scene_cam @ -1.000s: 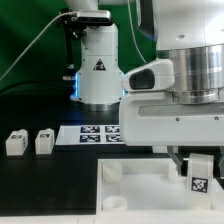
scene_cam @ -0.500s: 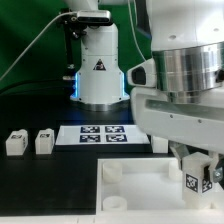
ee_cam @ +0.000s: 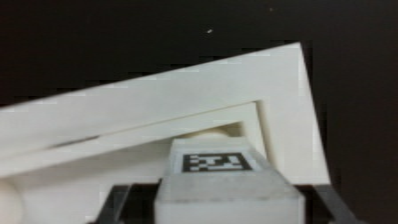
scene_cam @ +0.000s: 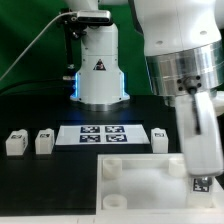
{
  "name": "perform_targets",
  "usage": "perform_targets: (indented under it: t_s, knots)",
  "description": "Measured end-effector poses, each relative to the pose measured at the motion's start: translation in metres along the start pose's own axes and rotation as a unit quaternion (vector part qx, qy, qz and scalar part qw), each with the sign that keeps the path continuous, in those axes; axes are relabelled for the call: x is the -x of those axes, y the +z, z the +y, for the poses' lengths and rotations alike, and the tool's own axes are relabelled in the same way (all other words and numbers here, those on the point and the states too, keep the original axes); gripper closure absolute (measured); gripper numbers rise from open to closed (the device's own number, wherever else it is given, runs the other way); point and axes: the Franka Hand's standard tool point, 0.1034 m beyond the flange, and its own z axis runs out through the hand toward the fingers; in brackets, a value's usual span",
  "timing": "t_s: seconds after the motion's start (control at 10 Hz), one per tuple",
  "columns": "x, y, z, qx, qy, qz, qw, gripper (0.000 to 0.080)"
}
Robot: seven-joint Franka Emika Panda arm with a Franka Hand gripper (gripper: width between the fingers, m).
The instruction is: Assemble one leg
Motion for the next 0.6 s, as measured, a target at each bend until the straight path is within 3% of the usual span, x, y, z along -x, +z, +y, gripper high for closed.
perform_targets:
  t_s: [0.2, 0.3, 0.4, 0.5, 0.6]
  knots:
    - [-0.0003, 0.0003, 0.0001, 0.000, -0.006, 0.001, 1.000, 0.0504]
    - [0.0001, 0.0004, 0.0003, 0.000, -0.006, 0.001, 1.000, 0.0424]
    - [0.0002, 0.0004, 0.0003, 0.000, -0.006, 0.001, 1.000, 0.0244]
    - [0.0003, 0.0005, 0.0004, 0.000, -0.007, 0.001, 1.000, 0.0244]
    - [0.0003, 0.0005, 0.0004, 0.000, -0.007, 0.001, 1.000, 0.0170]
